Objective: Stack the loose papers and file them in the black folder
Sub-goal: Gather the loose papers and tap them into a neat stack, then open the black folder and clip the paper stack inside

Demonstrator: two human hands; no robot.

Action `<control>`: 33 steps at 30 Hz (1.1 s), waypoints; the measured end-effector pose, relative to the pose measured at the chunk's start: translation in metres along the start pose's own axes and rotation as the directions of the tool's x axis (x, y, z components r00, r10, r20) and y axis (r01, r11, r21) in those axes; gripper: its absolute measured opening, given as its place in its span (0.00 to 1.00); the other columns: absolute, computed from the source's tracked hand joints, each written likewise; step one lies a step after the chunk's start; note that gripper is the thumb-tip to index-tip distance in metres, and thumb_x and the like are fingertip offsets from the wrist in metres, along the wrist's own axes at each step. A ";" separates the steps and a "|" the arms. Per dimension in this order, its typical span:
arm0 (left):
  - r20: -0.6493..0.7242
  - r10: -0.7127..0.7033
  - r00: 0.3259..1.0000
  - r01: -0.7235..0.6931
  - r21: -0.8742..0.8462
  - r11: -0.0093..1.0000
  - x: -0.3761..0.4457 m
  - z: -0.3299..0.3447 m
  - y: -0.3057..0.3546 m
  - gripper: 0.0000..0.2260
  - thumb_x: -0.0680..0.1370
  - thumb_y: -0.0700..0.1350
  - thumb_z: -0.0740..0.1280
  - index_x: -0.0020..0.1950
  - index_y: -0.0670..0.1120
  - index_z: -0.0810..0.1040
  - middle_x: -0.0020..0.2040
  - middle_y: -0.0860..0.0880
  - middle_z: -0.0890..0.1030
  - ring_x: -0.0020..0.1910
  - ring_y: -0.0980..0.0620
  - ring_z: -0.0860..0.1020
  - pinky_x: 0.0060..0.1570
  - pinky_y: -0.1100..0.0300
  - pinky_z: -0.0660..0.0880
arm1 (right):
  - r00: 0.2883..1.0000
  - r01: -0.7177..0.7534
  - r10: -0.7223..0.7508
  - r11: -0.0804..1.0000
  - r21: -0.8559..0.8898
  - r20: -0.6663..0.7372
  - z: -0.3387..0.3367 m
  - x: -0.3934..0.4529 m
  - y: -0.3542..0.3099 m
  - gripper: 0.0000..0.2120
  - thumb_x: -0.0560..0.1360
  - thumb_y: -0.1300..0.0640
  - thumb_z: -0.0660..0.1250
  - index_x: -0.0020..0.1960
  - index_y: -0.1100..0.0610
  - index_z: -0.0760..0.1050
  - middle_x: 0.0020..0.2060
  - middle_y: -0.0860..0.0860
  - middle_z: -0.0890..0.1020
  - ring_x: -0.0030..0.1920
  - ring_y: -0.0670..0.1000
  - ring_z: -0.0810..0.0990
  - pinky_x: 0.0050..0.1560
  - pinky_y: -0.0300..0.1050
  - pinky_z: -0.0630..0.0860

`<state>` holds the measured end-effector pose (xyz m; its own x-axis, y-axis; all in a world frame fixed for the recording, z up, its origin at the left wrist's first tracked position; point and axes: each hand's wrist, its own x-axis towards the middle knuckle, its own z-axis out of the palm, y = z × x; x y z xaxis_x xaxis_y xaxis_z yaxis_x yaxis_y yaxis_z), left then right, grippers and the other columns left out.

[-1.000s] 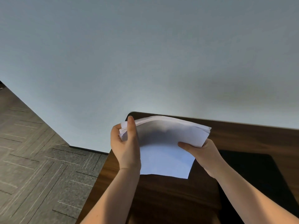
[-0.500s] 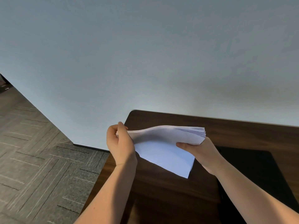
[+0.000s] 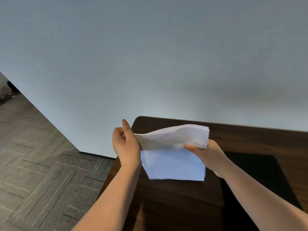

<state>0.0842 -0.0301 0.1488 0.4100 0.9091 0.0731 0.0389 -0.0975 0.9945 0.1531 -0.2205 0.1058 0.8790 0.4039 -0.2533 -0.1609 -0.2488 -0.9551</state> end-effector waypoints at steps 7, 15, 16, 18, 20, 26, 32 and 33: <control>0.302 0.014 0.953 -0.007 -0.022 1.000 -0.014 0.011 0.022 0.16 0.77 0.60 0.61 0.50 0.47 0.73 0.41 0.54 0.76 0.39 0.59 0.75 0.39 0.64 0.70 | 0.998 0.056 -0.056 0.989 0.136 -0.010 -0.041 -0.023 -0.016 0.06 0.74 0.57 0.70 0.50 0.51 0.82 0.45 0.47 0.87 0.47 0.48 0.86 0.46 0.41 0.81; 0.790 -0.263 0.553 0.093 0.256 0.962 -0.083 0.031 0.009 0.12 0.73 0.50 0.73 0.51 0.43 0.84 0.48 0.47 0.88 0.46 0.51 0.87 0.45 0.59 0.82 | 0.999 0.005 0.008 0.955 0.297 -0.042 -0.135 -0.062 0.003 0.10 0.74 0.67 0.68 0.54 0.57 0.79 0.48 0.52 0.85 0.44 0.47 0.85 0.45 0.38 0.82; 0.792 -0.280 0.543 0.098 0.272 0.957 -0.096 0.041 0.007 0.12 0.75 0.50 0.72 0.51 0.44 0.84 0.48 0.48 0.88 0.47 0.50 0.86 0.47 0.58 0.82 | 0.999 -0.010 0.024 0.952 0.306 -0.043 -0.148 -0.068 0.012 0.11 0.75 0.67 0.67 0.55 0.58 0.78 0.48 0.52 0.85 0.43 0.45 0.85 0.43 0.36 0.82; 0.797 -0.314 0.517 0.118 0.296 0.948 -0.124 0.062 0.000 0.13 0.75 0.52 0.71 0.54 0.45 0.83 0.50 0.49 0.87 0.50 0.49 0.86 0.52 0.54 0.80 | 0.997 -0.043 0.063 0.948 0.316 -0.053 -0.173 -0.081 0.033 0.12 0.75 0.67 0.67 0.57 0.58 0.78 0.51 0.52 0.84 0.45 0.44 0.85 0.44 0.35 0.81; 0.802 -0.343 0.489 0.167 0.300 0.939 -0.154 0.085 -0.011 0.11 0.77 0.52 0.69 0.54 0.47 0.82 0.50 0.50 0.87 0.50 0.49 0.85 0.53 0.54 0.80 | 0.991 -0.099 0.120 0.952 0.289 -0.056 -0.199 -0.093 0.056 0.13 0.74 0.63 0.69 0.58 0.56 0.79 0.54 0.52 0.84 0.50 0.47 0.84 0.52 0.40 0.80; 0.813 -0.452 0.368 0.237 0.388 0.891 -0.233 0.132 -0.065 0.14 0.77 0.50 0.69 0.59 0.44 0.82 0.54 0.46 0.86 0.55 0.44 0.84 0.60 0.45 0.78 | 0.934 -0.292 0.343 0.892 0.345 -0.098 -0.257 -0.130 0.138 0.14 0.73 0.62 0.71 0.58 0.61 0.81 0.53 0.57 0.86 0.55 0.56 0.84 0.54 0.49 0.79; 0.750 -0.521 0.407 0.153 0.506 0.849 -0.302 0.162 -0.116 0.18 0.77 0.57 0.66 0.46 0.42 0.79 0.44 0.47 0.84 0.43 0.49 0.83 0.45 0.52 0.81 | 0.866 -0.388 0.466 0.855 0.344 -0.181 -0.301 -0.157 0.198 0.12 0.70 0.58 0.74 0.53 0.57 0.83 0.50 0.56 0.87 0.52 0.60 0.85 0.60 0.59 0.77; 0.733 -0.527 0.431 0.095 0.544 0.834 -0.309 0.168 -0.122 0.19 0.78 0.59 0.63 0.43 0.43 0.76 0.40 0.49 0.80 0.40 0.51 0.80 0.42 0.55 0.78 | 0.855 -0.406 0.482 0.851 0.332 -0.190 -0.309 -0.162 0.205 0.13 0.69 0.57 0.75 0.53 0.57 0.83 0.49 0.55 0.87 0.52 0.60 0.85 0.60 0.60 0.77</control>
<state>0.1053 -0.3674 -0.0073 0.8239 0.1463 -0.5475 0.5667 -0.2155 0.7952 0.1162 -0.6092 -0.0015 0.7596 0.0583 -0.6478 -0.6429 -0.0836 -0.7614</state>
